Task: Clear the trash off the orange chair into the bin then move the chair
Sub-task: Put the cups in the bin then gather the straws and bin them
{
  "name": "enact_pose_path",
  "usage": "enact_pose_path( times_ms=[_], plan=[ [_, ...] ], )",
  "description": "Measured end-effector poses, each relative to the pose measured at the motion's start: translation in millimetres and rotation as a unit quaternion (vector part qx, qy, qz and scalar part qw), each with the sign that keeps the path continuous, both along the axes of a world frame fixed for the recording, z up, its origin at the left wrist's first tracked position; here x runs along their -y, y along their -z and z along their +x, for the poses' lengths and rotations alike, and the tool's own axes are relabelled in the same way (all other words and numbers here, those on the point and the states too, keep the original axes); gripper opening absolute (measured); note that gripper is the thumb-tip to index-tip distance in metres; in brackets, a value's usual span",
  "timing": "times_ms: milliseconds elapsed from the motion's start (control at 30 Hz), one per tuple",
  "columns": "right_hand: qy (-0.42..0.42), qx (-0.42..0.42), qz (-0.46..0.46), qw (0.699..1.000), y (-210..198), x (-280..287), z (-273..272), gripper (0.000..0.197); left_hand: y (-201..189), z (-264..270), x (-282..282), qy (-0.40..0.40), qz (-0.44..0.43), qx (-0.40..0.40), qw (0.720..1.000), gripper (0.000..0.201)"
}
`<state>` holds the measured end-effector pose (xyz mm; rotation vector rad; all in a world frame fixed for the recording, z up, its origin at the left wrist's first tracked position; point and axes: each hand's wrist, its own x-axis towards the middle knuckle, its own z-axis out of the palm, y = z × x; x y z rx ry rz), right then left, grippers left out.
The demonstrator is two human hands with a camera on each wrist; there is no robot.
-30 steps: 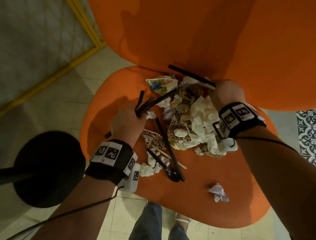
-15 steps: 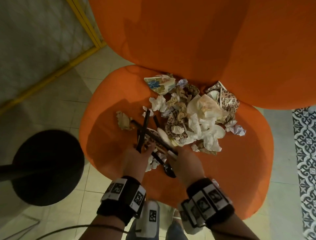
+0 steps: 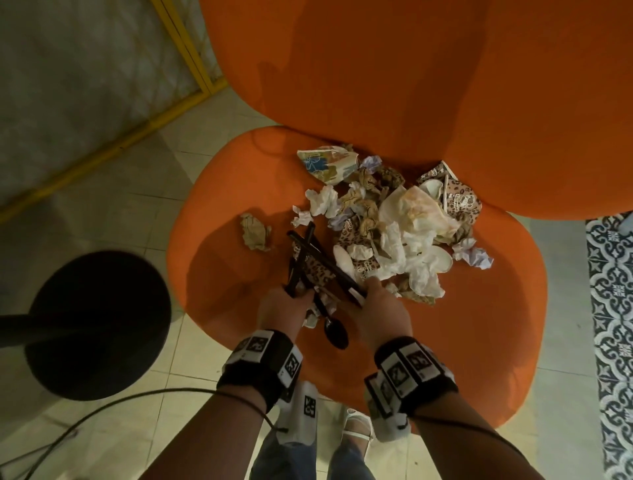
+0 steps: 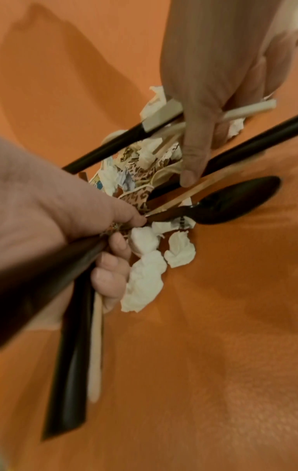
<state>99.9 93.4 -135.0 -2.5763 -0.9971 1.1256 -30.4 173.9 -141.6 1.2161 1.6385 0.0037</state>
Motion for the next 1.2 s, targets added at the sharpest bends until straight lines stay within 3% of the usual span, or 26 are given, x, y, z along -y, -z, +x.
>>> enact_pose_path(
  times_ms=[167, 367, 500, 700, 933, 1000, 1100, 1200],
  plan=[
    [-0.082, 0.01, -0.036, 0.996, 3, -4, -9, 0.033, 3, -6, 3, -0.041, 0.03, 0.016, 0.999, 0.02],
    [-0.081, -0.015, -0.04, 0.996, 0, -11, -2, 0.034, 3, 6, 1, -0.02, 0.023, 0.026, 0.999, 0.027],
    [-0.057, -0.037, -0.019, 0.998, -16, -8, 2, 0.042, 0, 13, -4, -0.003, 0.015, 0.025, 1.0, 0.017],
    [-0.059, -0.038, 0.031, 0.997, -44, 2, 9, 0.023, -9, 21, -5, -0.058, 0.017, 0.057, 0.997, 0.024],
    [0.041, -0.093, 0.177, 0.979, -64, 9, 17, 0.017, -37, 27, -4, -0.145, 0.129, 0.144, 0.97, 0.008],
    [0.059, -0.097, 0.199, 0.973, -67, 12, 18, 0.022, -44, 22, -2, -0.171, 0.171, 0.167, 0.956, 0.013],
    [0.058, -0.114, 0.217, 0.968, -71, 19, 15, 0.027, -60, 15, 6, -0.185, 0.221, 0.187, 0.939, 0.023],
    [0.024, -0.134, 0.216, 0.967, -77, 29, 2, 0.022, -76, 7, 22, -0.212, 0.245, 0.192, 0.926, 0.02]
  ],
)
